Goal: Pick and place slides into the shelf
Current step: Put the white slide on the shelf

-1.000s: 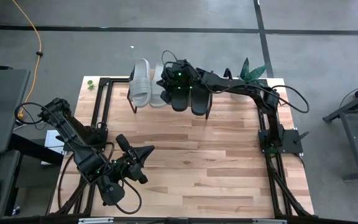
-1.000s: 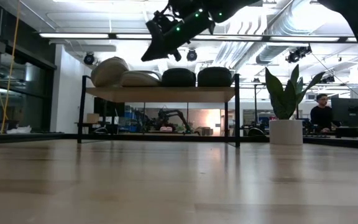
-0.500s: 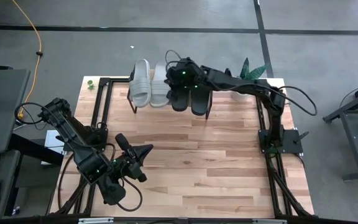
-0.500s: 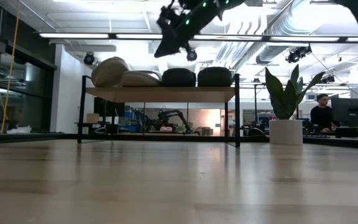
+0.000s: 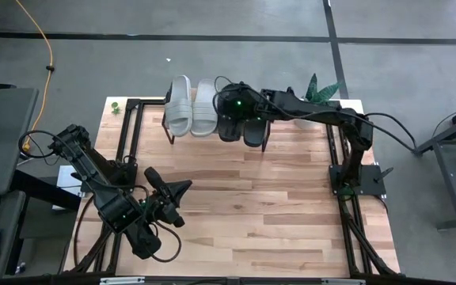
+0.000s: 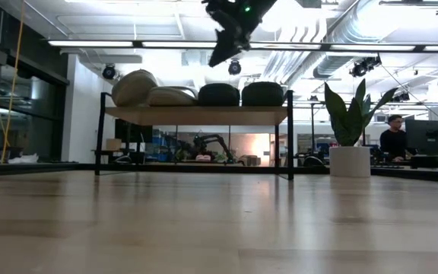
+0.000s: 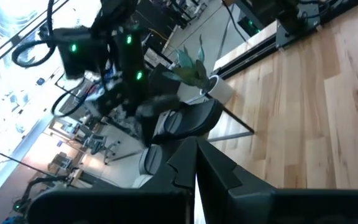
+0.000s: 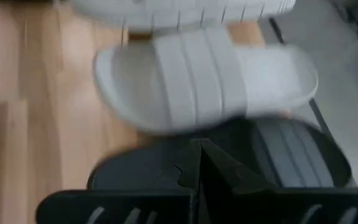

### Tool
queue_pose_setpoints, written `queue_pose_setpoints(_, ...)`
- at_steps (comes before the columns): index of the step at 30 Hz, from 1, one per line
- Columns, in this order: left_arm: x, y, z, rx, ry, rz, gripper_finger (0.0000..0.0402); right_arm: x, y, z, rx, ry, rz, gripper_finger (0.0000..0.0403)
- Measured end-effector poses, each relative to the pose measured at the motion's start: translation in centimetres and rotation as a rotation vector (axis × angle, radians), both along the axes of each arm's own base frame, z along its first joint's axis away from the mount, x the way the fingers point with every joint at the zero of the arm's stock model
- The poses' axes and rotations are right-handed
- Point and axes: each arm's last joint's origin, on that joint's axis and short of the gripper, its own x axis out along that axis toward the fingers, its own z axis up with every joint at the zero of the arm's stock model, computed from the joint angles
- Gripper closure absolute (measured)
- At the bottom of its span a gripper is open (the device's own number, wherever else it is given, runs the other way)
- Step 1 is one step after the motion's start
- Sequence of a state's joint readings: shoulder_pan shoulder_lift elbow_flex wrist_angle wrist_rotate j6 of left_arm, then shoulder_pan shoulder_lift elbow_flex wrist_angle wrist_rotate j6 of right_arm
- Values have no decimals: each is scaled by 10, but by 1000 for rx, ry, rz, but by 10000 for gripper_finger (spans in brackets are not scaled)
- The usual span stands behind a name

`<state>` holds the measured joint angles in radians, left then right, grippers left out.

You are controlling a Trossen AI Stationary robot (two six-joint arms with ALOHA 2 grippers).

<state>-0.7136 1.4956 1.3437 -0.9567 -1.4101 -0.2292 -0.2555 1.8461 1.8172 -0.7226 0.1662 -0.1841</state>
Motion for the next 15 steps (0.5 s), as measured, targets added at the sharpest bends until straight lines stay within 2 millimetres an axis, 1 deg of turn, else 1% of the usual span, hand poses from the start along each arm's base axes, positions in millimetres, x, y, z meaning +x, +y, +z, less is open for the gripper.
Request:
queue_pose_setpoints(4,-4,3,-3,1,19,7,398,-7,14,2,1,62,20,403)
queue_pose_setpoints(9,-13,12,-7,1,39,33,398,-9,34,11,-18,50,79,403)
queue_pose_setpoints(12,-19,21,-7,8,33,70,398,-8,44,11,-26,59,113,403)
queue_pose_setpoints(15,-21,36,-7,-23,3,141,398,-8,53,13,-28,52,138,403)
